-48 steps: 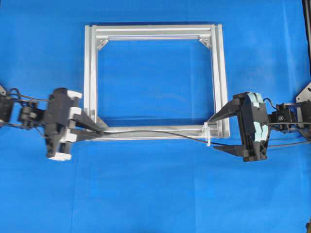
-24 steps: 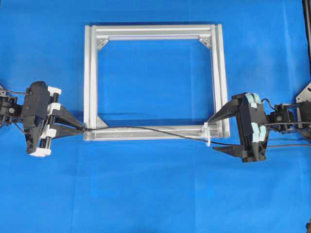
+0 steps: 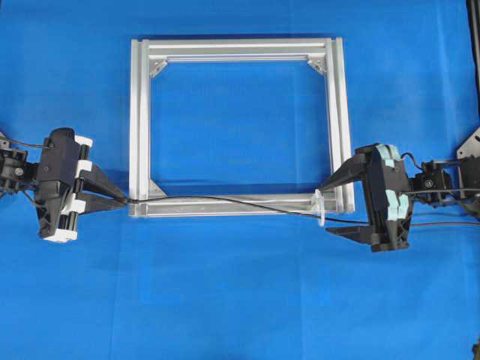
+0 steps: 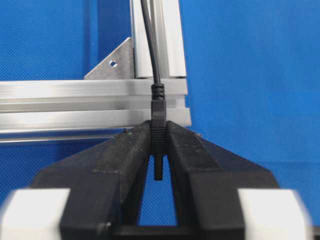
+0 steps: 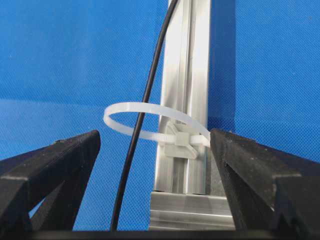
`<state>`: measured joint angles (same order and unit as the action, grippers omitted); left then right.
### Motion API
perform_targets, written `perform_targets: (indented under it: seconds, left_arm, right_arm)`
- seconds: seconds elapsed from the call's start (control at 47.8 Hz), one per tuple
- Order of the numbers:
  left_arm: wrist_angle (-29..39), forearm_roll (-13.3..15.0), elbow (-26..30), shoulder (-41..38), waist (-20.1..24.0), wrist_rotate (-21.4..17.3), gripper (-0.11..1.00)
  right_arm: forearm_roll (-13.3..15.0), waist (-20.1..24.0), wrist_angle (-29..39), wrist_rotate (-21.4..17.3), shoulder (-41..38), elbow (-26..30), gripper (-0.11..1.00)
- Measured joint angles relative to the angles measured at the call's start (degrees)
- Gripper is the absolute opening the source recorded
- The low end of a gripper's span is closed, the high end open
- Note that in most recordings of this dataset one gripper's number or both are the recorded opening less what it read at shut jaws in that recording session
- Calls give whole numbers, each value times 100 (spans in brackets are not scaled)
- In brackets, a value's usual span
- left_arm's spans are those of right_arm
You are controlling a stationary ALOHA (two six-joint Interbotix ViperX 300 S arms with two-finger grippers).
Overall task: Insert the wire through the string loop located on the right side.
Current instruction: 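Open the left gripper to release the plug and withdraw both grippers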
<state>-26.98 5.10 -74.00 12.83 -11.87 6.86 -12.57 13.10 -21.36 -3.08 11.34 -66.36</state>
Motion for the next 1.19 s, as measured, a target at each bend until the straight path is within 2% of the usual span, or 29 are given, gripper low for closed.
perform_targets:
  seconds: [0.167,0.23,0.272,0.418,0.544,0.963,1.193]
  left_arm:
    - [26,0,0,44,0,141,75]
    - [70,0,0,44,0,176,87]
    - [105,0,0,53,0,185,91]
    - [202,0,0,88,0,193,87]
    - [264,0,35,220,0,193,87]
    - [1723,0,589,1485,62,158,87]
    - [1872,0,624,1802,158,158,87]
  right_arm:
    - [-18,0,53,9,0,26,96]
    - [-18,0,88,9,0,35,96]
    - [-18,0,105,9,0,35,96]
    - [0,0,141,18,0,44,96]
    - [-18,0,220,35,105,44,96]
    - [88,-132,1195,132,1485,167,96]
    - [105,-141,1389,167,1863,167,96]
